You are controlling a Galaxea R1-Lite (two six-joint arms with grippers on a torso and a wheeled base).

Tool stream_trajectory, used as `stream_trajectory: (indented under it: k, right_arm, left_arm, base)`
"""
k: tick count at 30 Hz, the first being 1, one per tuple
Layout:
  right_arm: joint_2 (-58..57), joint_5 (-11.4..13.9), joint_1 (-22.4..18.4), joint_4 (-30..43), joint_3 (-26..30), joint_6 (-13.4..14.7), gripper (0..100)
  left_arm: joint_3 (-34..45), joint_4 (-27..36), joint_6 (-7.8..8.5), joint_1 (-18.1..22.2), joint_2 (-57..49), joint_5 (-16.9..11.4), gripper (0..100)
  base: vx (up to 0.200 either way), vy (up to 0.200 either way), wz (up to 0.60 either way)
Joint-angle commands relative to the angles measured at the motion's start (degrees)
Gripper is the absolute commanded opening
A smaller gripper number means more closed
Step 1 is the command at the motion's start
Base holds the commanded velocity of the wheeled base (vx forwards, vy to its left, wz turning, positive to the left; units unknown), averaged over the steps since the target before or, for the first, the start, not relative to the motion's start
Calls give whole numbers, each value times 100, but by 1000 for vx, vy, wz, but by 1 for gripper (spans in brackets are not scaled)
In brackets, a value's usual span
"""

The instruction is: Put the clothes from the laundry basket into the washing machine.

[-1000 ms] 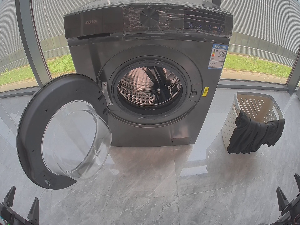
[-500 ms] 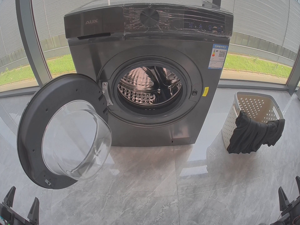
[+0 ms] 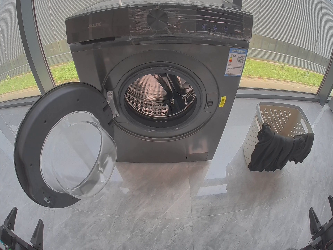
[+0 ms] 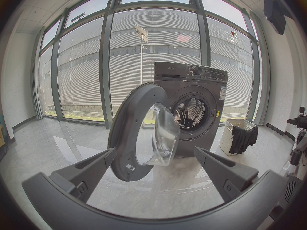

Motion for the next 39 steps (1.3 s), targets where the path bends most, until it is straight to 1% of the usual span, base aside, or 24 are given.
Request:
stream_trajectory:
  k: [1,3,15,24,35,39]
  right_arm:
    - [-62,1,-2,-1,92,0,100]
    - [-62,1,-2,-1,92,0,100]
    - [-62,1,-2,-1,92,0,100]
    - [-62,1,-2,-1,92,0,100]
    - [-62,1,-2,-1,92,0,100]
    - [-62,1,-2,-1,92,0,100]
  left_arm:
    - [84,0,1,2,-101,4,100]
    - [92,0,-17,2,-101,13,100]
    - [84,0,-25,2,-101,22,100]
    - [92,0,-8,2,-101,22,100]
    - [92,0,1,2,-101,13,100]
    - [92,0,27,2,-101,13,100]
  base:
    - [0,0,0]
    - [0,0,0]
    - [200,0,0]
    - [0,0,0]
    - [0,-200,0]
    - [0,-200,0]
